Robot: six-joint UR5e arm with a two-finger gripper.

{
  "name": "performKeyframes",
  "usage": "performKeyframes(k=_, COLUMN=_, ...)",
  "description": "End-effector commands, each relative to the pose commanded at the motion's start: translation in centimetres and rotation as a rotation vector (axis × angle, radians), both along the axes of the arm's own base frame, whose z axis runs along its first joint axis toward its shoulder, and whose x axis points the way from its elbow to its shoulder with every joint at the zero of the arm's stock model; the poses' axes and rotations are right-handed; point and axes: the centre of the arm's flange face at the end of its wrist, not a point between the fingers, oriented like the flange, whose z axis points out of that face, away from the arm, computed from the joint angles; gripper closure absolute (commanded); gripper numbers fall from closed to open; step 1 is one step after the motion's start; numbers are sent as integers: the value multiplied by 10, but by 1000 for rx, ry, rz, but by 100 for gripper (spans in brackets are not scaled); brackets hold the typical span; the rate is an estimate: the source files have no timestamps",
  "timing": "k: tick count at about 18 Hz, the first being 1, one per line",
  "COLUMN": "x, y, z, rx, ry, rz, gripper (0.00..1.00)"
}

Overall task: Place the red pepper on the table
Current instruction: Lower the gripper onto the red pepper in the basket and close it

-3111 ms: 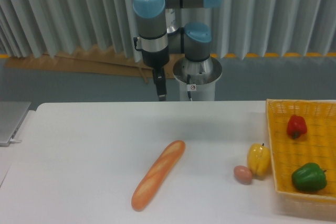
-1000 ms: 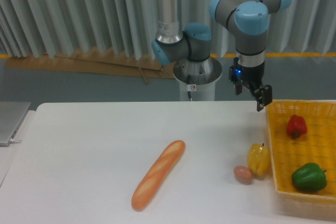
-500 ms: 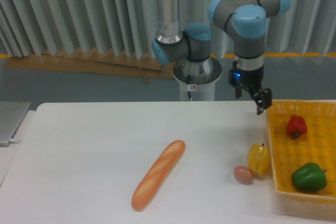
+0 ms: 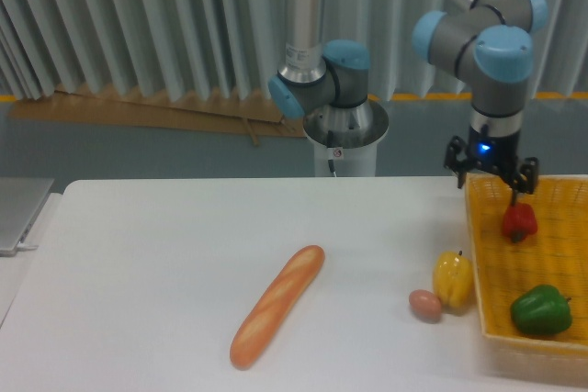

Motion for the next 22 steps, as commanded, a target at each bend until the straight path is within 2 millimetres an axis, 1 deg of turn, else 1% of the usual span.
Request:
performKeyframes(k=3, x=-29, y=-26, z=-11, rx=36, ry=16, rz=31, gripper=0)
performKeyframes(k=4, x=-35, y=-32, z=-12, rx=35, ry=13, rz=9, gripper=0)
performKeyframes(k=5, x=-40, y=-40, z=-19, rx=43, ry=-3, rz=-15, gripper=0)
performKeyframes(k=7, x=-47, y=-51, z=-22, rx=101, ry=-16, rz=-28, gripper=0)
performKeyframes(k=10, x=-46, y=-54, z=-33, rx=103, ry=-41, rz=-57, gripper=0)
performKeyframes(k=11, x=-44, y=-54, z=-36, rx=102, ry=-47, rz=-61, gripper=0)
performKeyframes(k=13, x=-35, y=-55, z=-48, rx=97, ry=-72, rz=-60, gripper=0)
performKeyframes(k=15, x=-32, y=-60, z=-58, rx=94, ry=-86, rz=-59, gripper=0)
performKeyframes(k=17, x=-30, y=-69, z=-70, rx=87, ry=-107, rz=-114, gripper=0)
performKeyframes(k=18, x=-30, y=-76, z=-75, rx=87, ry=-117, rz=-105, gripper=0)
performKeyframes(k=22, x=-29, y=-86, z=-84, rx=87, ry=-136, rz=-90, gripper=0)
